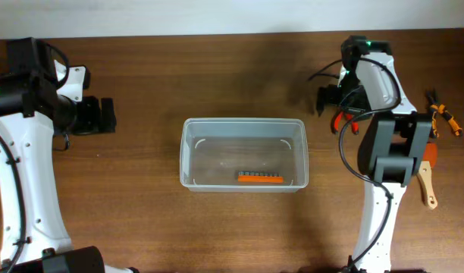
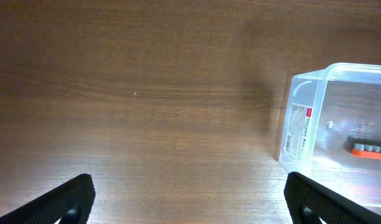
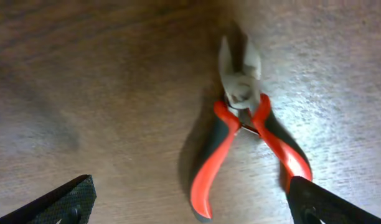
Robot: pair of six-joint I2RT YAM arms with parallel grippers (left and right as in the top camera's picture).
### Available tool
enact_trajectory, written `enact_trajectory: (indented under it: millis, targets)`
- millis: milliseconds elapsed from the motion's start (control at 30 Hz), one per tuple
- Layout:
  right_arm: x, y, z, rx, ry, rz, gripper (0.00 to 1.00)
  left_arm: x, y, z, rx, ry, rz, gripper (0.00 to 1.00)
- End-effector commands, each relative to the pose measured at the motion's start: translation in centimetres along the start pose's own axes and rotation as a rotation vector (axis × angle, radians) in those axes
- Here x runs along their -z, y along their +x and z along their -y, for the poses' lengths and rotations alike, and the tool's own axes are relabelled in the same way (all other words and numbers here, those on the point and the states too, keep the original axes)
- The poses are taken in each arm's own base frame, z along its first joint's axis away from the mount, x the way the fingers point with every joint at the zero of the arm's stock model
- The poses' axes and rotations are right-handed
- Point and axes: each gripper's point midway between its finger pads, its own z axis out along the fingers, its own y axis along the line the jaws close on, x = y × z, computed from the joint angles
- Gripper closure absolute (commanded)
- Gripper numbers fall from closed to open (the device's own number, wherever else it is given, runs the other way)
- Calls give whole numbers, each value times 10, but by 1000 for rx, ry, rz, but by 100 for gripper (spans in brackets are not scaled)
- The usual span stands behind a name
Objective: Pack container
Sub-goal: 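Lower the right gripper and grasp the red-handled pliers at the joint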
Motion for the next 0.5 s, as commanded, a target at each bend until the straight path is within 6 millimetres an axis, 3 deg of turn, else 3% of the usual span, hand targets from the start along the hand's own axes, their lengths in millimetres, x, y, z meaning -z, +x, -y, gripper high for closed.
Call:
enact_trajectory:
  millis: [0,467]
  targets:
    - [-6,1,-11,37,19,1,1,1,-3,3,9,11,10,1]
    - [-15,3,-13,47,42,-16,1,1,-3,3,9,11,10,1]
